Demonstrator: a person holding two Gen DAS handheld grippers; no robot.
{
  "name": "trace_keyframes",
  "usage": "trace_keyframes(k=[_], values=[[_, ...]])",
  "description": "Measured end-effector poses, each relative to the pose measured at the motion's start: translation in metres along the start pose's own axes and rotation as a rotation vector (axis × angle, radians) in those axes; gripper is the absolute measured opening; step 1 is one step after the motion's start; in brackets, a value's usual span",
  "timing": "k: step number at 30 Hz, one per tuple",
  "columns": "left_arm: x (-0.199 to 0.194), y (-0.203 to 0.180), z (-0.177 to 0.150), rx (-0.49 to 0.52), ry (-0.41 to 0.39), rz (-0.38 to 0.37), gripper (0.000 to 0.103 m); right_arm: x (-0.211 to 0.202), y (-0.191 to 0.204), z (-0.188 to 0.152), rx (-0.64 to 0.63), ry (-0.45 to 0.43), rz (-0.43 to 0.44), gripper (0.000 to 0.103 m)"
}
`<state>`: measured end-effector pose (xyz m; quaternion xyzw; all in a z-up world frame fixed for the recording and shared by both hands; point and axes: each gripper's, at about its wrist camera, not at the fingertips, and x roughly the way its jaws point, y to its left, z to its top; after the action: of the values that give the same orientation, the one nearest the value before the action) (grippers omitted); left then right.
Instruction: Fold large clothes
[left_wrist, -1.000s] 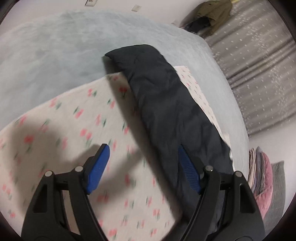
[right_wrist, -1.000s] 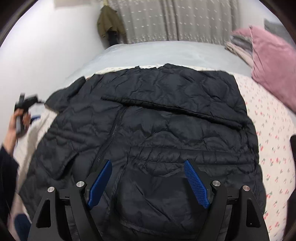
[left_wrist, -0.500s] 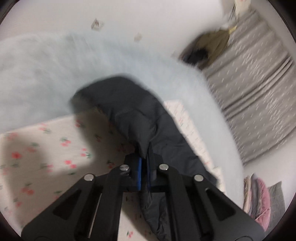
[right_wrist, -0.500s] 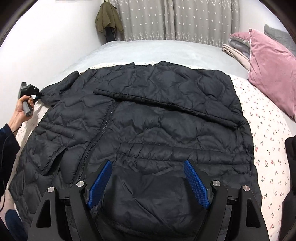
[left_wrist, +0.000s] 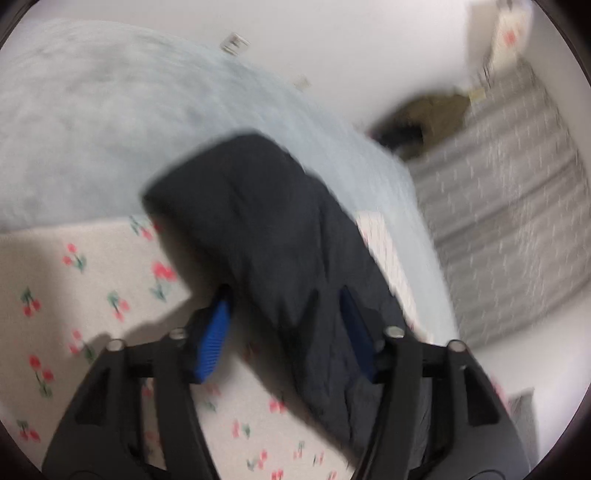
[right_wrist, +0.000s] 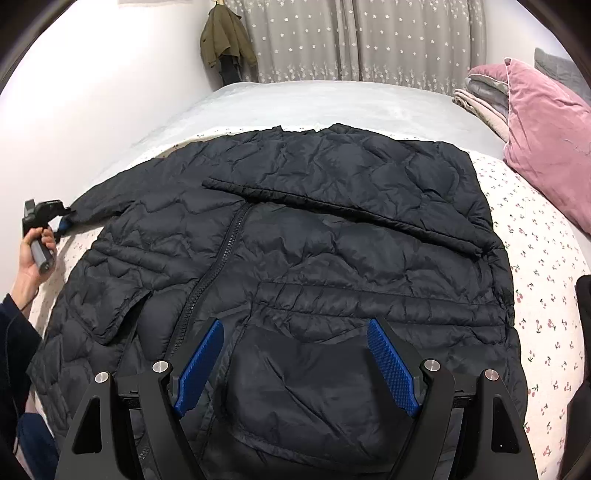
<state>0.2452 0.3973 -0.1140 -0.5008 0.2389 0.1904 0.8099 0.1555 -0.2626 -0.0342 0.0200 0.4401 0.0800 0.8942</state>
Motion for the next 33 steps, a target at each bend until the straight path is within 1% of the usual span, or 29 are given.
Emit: trace_keyframes(k=[3, 5, 6, 7, 9, 11, 14, 16, 17, 18, 21, 22, 23, 25, 26, 29, 30, 31, 33], values=[[0.010, 0.006, 0.014, -0.058, -0.008, 0.015, 0.061, 0.000, -0.001, 0.000, -0.002, 0.002, -0.004, 0.081], [0.016, 0.000, 0.017, -0.033, -0.018, 0.048, 0.061, 0.002, 0.000, 0.000, -0.005, 0.007, -0.006, 0.081], [0.019, -0.004, 0.018, -0.009, -0.030, 0.071, 0.055, 0.002, 0.000, 0.000, -0.007, 0.009, -0.005, 0.081], [0.020, -0.008, 0.019, 0.004, -0.041, 0.081, 0.034, 0.003, 0.001, 0.000, -0.009, 0.011, -0.003, 0.081], [0.020, -0.014, 0.025, 0.041, -0.033, 0.084, 0.010, 0.004, 0.001, 0.000, -0.002, 0.013, 0.008, 0.081], [0.012, -0.026, 0.030, 0.077, -0.063, 0.086, 0.009, 0.004, -0.001, 0.000, 0.013, 0.016, 0.024, 0.081], [-0.018, -0.055, 0.033, 0.160, -0.130, 0.031, 0.007, 0.004, -0.005, 0.001, 0.039, 0.018, 0.035, 0.081], [-0.046, -0.088, 0.029, 0.215, -0.178, -0.047, 0.007, 0.003, -0.009, 0.002, 0.057, 0.017, 0.036, 0.081], [-0.054, -0.099, 0.028, 0.233, -0.189, -0.069, 0.007, 0.001, -0.011, 0.003, 0.068, 0.015, 0.042, 0.081], [-0.066, -0.120, 0.023, 0.270, -0.205, -0.104, 0.007, 0.000, -0.014, 0.004, 0.081, 0.013, 0.048, 0.081], [-0.101, -0.175, -0.002, 0.375, -0.225, -0.217, 0.007, -0.005, -0.027, 0.006, 0.143, 0.004, 0.082, 0.081], [-0.114, -0.198, -0.017, 0.422, -0.225, -0.267, 0.007, -0.006, -0.032, 0.007, 0.165, 0.002, 0.092, 0.081], [-0.121, -0.211, -0.027, 0.452, -0.223, -0.296, 0.007, -0.007, -0.038, 0.008, 0.193, 0.000, 0.101, 0.081], [-0.142, -0.249, -0.070, 0.571, -0.198, -0.382, 0.007, -0.012, -0.054, 0.010, 0.253, -0.012, 0.097, 0.081], [-0.147, -0.265, -0.090, 0.625, -0.189, -0.408, 0.008, -0.013, -0.059, 0.011, 0.268, -0.017, 0.093, 0.081], [-0.159, -0.298, -0.151, 0.784, -0.196, -0.446, 0.008, -0.018, -0.083, 0.011, 0.340, -0.026, 0.087, 0.081], [-0.157, -0.310, -0.181, 0.835, -0.179, -0.469, 0.008, -0.019, -0.090, 0.011, 0.362, -0.028, 0.087, 0.081], [-0.157, -0.314, -0.192, 0.855, -0.161, -0.479, 0.008, -0.021, -0.099, 0.011, 0.388, -0.029, 0.084, 0.081], [-0.146, -0.328, -0.233, 0.895, -0.089, -0.495, 0.008, -0.023, -0.110, 0.010, 0.414, -0.032, 0.079, 0.081]])
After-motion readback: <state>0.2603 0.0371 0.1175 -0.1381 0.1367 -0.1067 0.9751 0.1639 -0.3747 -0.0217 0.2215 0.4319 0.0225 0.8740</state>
